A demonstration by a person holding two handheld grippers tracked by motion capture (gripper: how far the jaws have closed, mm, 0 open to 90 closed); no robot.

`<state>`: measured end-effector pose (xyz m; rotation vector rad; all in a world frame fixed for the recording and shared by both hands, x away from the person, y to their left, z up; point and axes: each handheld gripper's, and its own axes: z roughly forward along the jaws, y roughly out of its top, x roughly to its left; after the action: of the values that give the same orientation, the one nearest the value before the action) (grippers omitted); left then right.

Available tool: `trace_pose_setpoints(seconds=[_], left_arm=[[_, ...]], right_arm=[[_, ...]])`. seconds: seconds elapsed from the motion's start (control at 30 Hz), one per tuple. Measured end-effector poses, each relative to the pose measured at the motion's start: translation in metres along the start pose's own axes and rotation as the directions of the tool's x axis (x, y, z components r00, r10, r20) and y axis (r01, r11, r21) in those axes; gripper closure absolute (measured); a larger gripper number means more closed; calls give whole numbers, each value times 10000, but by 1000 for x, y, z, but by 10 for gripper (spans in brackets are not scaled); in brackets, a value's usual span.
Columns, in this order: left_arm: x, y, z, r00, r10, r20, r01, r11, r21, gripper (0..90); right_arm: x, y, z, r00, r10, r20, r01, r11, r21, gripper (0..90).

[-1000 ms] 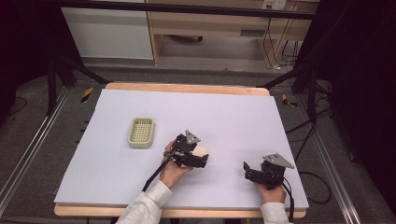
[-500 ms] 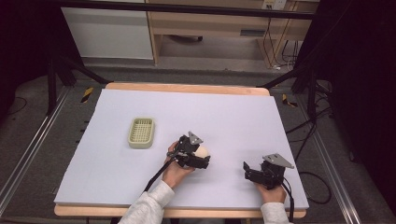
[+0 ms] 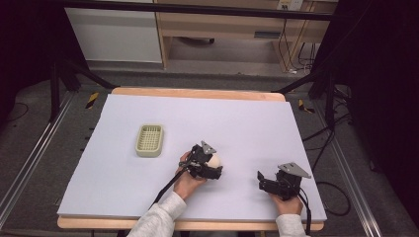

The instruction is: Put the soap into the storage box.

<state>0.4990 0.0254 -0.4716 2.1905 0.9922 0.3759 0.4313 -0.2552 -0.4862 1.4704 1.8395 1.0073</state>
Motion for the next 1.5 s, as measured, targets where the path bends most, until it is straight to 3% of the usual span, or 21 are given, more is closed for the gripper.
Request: trace_pose_setpoints(seconds=[1.1,1.5], left_arm=[[-1,0,2,9998,-180,-9,180,9998,45,240],[0,2,-11,9998,-172,77,173,9996,-203,240]], right_arm=[[0,0,0,10000,14,6,-14,10000,13,53],[0,0,0,10000,11,-4,-11,10000,17,54]])
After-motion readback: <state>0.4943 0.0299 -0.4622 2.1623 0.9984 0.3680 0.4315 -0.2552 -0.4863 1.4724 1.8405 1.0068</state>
